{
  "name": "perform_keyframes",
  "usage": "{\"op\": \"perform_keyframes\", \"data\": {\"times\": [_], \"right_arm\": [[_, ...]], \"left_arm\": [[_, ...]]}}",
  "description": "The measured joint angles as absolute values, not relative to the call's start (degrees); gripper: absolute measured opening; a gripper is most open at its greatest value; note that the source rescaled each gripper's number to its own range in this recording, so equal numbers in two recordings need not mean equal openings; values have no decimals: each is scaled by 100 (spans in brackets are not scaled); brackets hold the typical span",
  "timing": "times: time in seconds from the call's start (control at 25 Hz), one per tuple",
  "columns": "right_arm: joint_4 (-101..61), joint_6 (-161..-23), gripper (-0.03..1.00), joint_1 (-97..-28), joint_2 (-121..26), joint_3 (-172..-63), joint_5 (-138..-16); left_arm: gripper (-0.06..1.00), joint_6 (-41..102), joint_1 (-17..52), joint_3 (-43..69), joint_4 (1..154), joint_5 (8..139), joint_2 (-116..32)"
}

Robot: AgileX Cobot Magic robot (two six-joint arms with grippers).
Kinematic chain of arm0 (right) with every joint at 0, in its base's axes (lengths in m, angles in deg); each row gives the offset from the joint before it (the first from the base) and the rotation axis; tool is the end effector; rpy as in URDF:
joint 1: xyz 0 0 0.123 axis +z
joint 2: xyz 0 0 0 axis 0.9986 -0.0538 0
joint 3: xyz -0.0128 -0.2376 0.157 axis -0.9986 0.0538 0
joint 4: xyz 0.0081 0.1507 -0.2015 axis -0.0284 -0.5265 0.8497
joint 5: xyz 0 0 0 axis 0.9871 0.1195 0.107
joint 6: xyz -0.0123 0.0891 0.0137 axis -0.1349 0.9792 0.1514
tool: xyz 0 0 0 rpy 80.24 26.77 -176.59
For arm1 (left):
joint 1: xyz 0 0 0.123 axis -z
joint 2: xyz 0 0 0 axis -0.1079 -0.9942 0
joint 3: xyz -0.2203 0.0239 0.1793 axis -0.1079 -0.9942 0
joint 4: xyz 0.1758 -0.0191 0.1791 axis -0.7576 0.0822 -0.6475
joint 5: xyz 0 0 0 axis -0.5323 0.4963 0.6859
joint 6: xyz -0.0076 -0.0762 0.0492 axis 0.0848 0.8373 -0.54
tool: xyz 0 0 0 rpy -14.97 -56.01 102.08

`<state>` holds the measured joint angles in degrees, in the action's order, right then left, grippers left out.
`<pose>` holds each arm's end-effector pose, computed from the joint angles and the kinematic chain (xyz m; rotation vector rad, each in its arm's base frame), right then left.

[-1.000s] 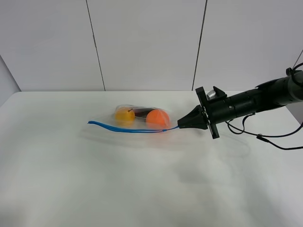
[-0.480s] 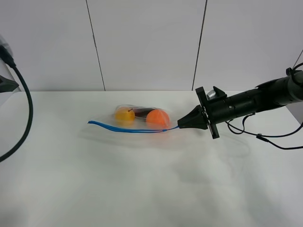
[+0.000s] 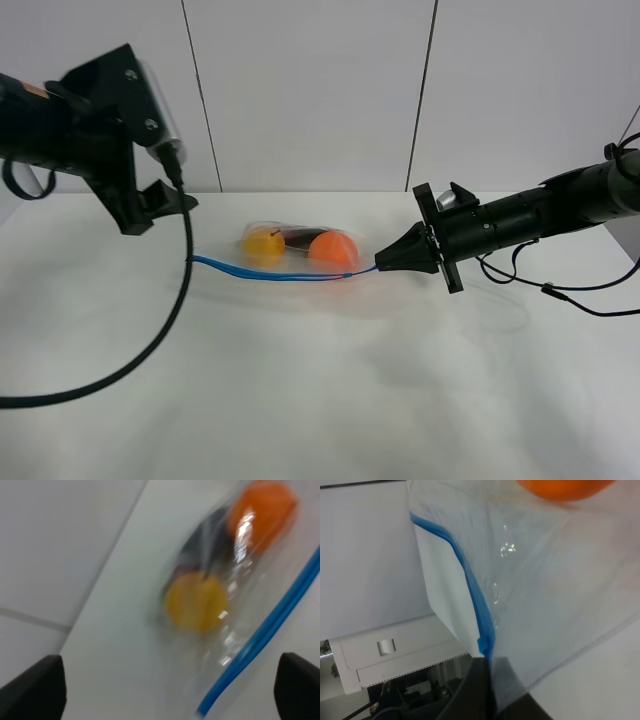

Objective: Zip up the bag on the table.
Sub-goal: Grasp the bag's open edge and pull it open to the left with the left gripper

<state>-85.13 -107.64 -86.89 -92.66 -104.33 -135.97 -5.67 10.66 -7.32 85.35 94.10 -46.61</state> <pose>0.3618 0.0813 0.1458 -0.1795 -2.6671 -1.6489 0.2819 -0.1000 0.3156 1.2991 1.7893 0.1602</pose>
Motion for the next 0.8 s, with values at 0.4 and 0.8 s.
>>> {"op": "perform_keyframes", "data": {"times": [0.4, 0.8], "right_arm": [[-8524, -10764, 0, -8689, -9266, -10433, -13597], [-8524, -10764, 0, -8689, -9266, -10433, -13594]], "left_arm": [[97, 233, 3056, -732, 8550, 8258, -5727], [97, 268, 3692, -732, 8570, 6383, -7185]]}}
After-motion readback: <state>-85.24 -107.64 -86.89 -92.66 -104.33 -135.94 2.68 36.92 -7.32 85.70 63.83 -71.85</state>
